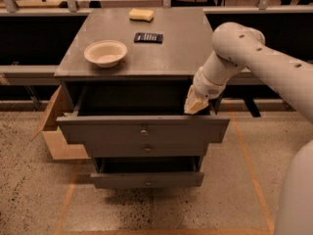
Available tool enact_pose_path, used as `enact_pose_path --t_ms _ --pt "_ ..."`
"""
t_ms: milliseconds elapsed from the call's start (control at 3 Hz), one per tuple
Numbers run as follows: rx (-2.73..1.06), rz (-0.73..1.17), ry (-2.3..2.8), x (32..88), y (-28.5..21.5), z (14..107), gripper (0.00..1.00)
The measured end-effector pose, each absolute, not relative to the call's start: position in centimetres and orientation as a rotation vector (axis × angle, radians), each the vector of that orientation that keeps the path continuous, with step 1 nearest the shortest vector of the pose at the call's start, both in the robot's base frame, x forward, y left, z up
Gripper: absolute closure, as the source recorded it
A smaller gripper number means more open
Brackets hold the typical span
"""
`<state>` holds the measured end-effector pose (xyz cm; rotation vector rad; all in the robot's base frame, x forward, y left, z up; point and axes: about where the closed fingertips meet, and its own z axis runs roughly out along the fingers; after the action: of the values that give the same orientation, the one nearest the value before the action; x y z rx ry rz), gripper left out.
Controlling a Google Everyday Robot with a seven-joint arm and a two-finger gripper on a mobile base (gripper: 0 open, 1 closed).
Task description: Open top drawer
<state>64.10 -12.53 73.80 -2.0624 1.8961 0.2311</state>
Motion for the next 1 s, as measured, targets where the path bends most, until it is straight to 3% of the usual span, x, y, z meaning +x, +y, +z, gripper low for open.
enact_pose_path --t_ms 333,667,1000 --pt "-2.098 0.194 1.904 64.2 -11.4 76.9 0.16" --pt "-2.159 0.16 1.885 64.2 -10.6 78.2 0.16" --pt "-2.162 0.135 1.897 64.4 -10.4 77.8 0.39"
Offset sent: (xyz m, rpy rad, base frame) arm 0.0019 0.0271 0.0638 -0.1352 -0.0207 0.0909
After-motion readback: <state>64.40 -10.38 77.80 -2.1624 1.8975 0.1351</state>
